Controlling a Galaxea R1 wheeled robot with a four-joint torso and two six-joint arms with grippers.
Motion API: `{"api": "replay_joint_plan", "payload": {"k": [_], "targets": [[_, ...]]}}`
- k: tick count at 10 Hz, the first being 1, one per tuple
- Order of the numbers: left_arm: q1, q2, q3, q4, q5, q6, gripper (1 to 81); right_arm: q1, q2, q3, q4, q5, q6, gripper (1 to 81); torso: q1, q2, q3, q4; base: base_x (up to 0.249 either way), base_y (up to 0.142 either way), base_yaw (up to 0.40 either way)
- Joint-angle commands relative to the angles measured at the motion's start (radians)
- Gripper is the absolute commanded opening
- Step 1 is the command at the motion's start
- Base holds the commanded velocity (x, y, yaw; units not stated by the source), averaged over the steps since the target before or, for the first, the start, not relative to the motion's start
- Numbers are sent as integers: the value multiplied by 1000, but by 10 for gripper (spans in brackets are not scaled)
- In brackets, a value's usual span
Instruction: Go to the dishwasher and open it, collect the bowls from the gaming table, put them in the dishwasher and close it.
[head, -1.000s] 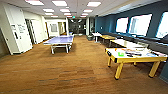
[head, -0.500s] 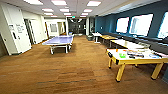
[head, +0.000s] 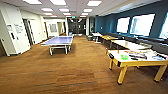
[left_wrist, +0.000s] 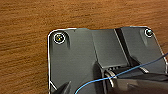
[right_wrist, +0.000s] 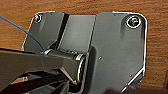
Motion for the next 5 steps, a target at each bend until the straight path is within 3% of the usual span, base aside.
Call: {"api": "replay_joint_plan", "payload": {"k": [1,5], "targets": [[-54,-5,-1,-4,44,7,811,45,3,-2,0,-47,-1,811,0,0,0,0,181,0,0],[-48,-2,-1,-5,44,6,811,40,2,-2,0,-48,-1,811,0,0,0,0,181,0,0]]}}
